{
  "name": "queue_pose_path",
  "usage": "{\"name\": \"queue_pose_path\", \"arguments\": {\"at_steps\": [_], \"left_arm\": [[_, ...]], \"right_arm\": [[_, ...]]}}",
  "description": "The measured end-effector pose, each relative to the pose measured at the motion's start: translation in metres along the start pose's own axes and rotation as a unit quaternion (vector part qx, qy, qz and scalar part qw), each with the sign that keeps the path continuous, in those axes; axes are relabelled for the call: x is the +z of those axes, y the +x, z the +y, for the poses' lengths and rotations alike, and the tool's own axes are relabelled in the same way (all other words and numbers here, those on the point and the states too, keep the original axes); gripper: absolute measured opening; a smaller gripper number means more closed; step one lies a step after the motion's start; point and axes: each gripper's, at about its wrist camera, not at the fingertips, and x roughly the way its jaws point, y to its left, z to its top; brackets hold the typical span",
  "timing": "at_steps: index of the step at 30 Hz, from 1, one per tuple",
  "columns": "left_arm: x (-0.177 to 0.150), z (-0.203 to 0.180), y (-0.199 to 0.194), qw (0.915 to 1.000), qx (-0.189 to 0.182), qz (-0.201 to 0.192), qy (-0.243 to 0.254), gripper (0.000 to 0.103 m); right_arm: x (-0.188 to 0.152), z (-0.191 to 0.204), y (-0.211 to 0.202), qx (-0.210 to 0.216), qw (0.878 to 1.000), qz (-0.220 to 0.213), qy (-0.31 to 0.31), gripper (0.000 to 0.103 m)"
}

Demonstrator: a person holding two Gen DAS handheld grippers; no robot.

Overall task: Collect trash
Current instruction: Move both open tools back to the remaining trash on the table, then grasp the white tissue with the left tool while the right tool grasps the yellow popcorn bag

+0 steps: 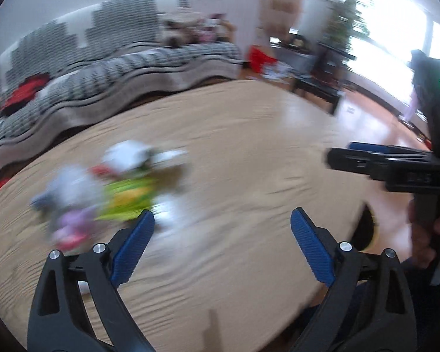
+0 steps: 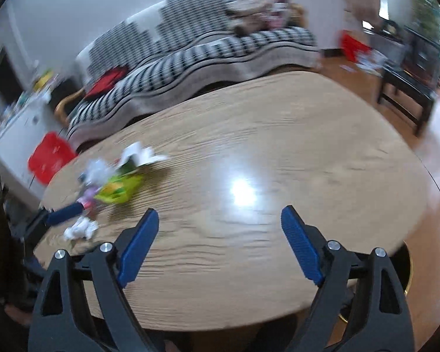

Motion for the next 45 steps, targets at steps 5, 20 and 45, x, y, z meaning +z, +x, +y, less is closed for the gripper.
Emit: {"name": "queue_pose_path", "arguments": {"at_steps": [5,20,45], "left_arm": [[-0.035,0.093,-0.023,0.9963,0.057,-0.001,-0.064,0.091],[-0.058,0.151,0.005,0.9948,0.051,0.036,-0.08,0.091],[-0.069,0.158,0.05,0.9904,0.077,0.084,-0.078,0.034]], "right_arm": [[0.008,0.063,0.04,0.041,0.998,0.035,-0.026,0.083],[0.014,0.143,0.119,0.072,0.993,0.095,-0.021,0.089],[0.015,0.174,0.193,0.045,0.987,0.147,-0.044,0.061]]}}
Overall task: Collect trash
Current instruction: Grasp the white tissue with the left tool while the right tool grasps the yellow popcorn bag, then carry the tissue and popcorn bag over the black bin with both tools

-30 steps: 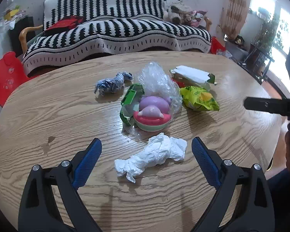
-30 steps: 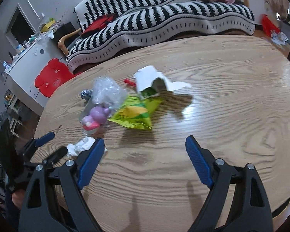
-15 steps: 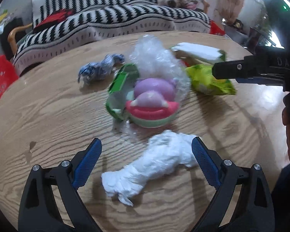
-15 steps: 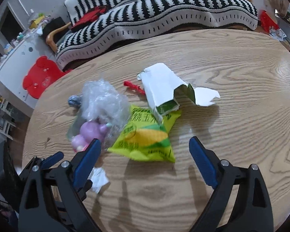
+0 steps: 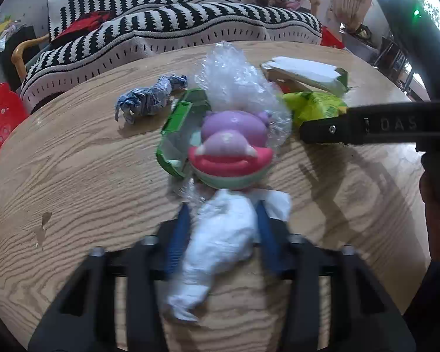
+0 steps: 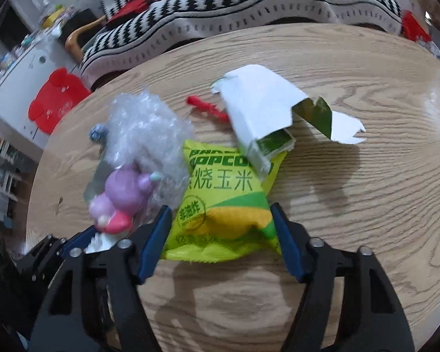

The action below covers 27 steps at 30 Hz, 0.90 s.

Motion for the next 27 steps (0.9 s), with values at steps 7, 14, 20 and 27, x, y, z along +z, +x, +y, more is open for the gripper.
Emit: {"name": "queue_pose_path", "arguments": {"at_steps": [7,14,20,27], "left_arm": [[0.001,-0.003,-0.026,0.9998,-0.008,-0.013,-0.015,0.031],[0.011,-0.005,-0.056,0.9974,-0.024,-0.04,-0.055,0.031],[0.026,-0.042,-0.066,0.9969,-0.045,-0.051,-0.04,0.031],[0.044,-0.128,-0.065,0.9951,-0.081,-0.053,0.022,0.031]], "right_arm": [[-0.025,-0.003,-0.038,0.01,0.999,-0.021,-0.031,0.059],[-0.048,-0.03,-0.08,0.025,0.998,-0.051,-0.037,0.059],[-0.062,-0.08,-0.113,0.007,0.998,-0.069,-0.007,0.059],[-0.083,-0.153,-0.15,-0.017,0.995,-0.091,0.046,0.059]]}}
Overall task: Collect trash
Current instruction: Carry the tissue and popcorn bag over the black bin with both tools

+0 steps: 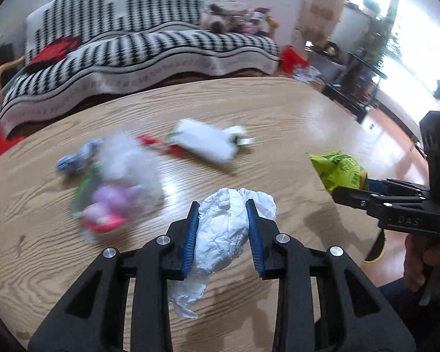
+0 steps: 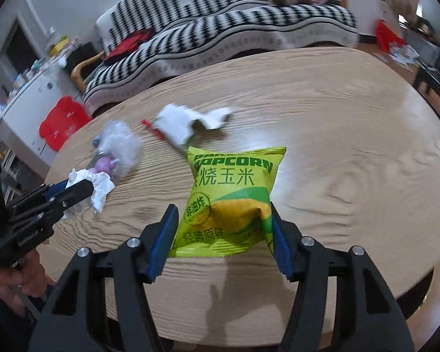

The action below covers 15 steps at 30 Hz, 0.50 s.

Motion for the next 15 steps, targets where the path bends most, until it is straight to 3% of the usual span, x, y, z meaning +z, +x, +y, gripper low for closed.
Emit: {"name": "queue_pose_path", "arguments": {"at_steps": [10,15], "left_arm": [[0.014,-0.138,0.041,0.9944,-0.073,0.004,0.076,0.031],[0.013,-0.214,0.058,0.9854,-0.125,0.008,0.115,0.031]], "right_arm": [[-0.029,-0.116,-0.065,-0.057,0.993,-0.047,0.087,0.059],[-0.049,-0.175,-0.101,-0.09,0.983,-0.078,0.139,0.059]]}}
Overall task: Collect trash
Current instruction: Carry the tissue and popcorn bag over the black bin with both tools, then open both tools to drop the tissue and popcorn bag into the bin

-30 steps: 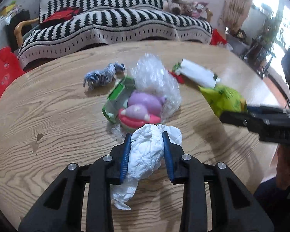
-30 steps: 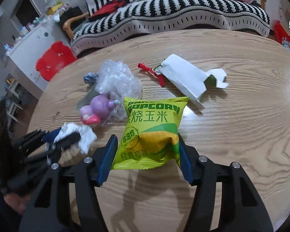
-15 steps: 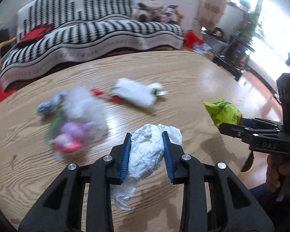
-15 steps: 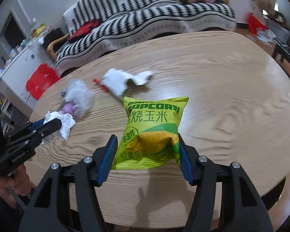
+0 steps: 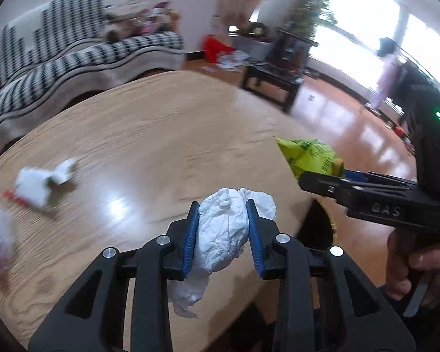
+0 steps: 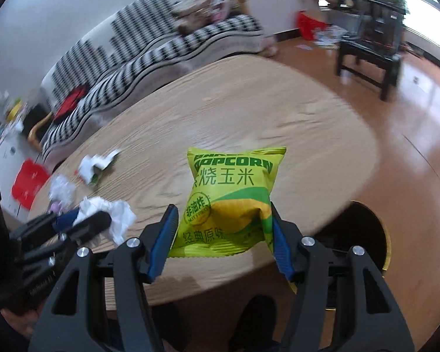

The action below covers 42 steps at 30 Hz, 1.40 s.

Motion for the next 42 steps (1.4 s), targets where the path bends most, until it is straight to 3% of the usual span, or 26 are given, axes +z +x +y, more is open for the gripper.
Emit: {"name": "queue_pose_path", "arguments": {"at_steps": [8,14,20,32,35,37,39,42], "left_arm": [[0.004,-0.085,0.052,0.996,-0.067,0.018,0.056,0.031],[-0.004,-0.124,0.085,0.9913,-0.082,0.043,0.093,0.031],[-0.002,-0.141,0.112,0.9889,-0.096,0.067,0.092,0.031],[-0.001,-0.148,0.126,0.9882,-0.099,0.074,0.091,0.031],[0.0,-0.148,0.126,0.9882,-0.099,0.074,0.091,0.037],[0.0,-0.148,0.126,0.9883,-0.097,0.072,0.093,0.055],[0.001,-0.149,0.124,0.9884,-0.097,0.068,0.094,0.062],[0.001,-0.149,0.123,0.9882,-0.099,0.066,0.097,0.065]], "right_arm": [[-0.006,-0.103,-0.02,-0.047,0.994,-0.013,0.102,0.059],[-0.017,-0.152,-0.018,-0.063,0.987,-0.001,0.15,0.059],[-0.022,-0.16,-0.018,-0.065,0.985,0.005,0.159,0.059],[-0.023,-0.169,-0.019,-0.068,0.983,0.002,0.172,0.06],[-0.024,-0.172,-0.02,-0.066,0.982,-0.002,0.177,0.063],[-0.024,-0.172,-0.023,-0.06,0.982,-0.009,0.181,0.066],[-0.024,-0.17,-0.025,-0.061,0.982,-0.014,0.178,0.07],[-0.024,-0.17,-0.027,-0.061,0.982,-0.018,0.179,0.071]]}}
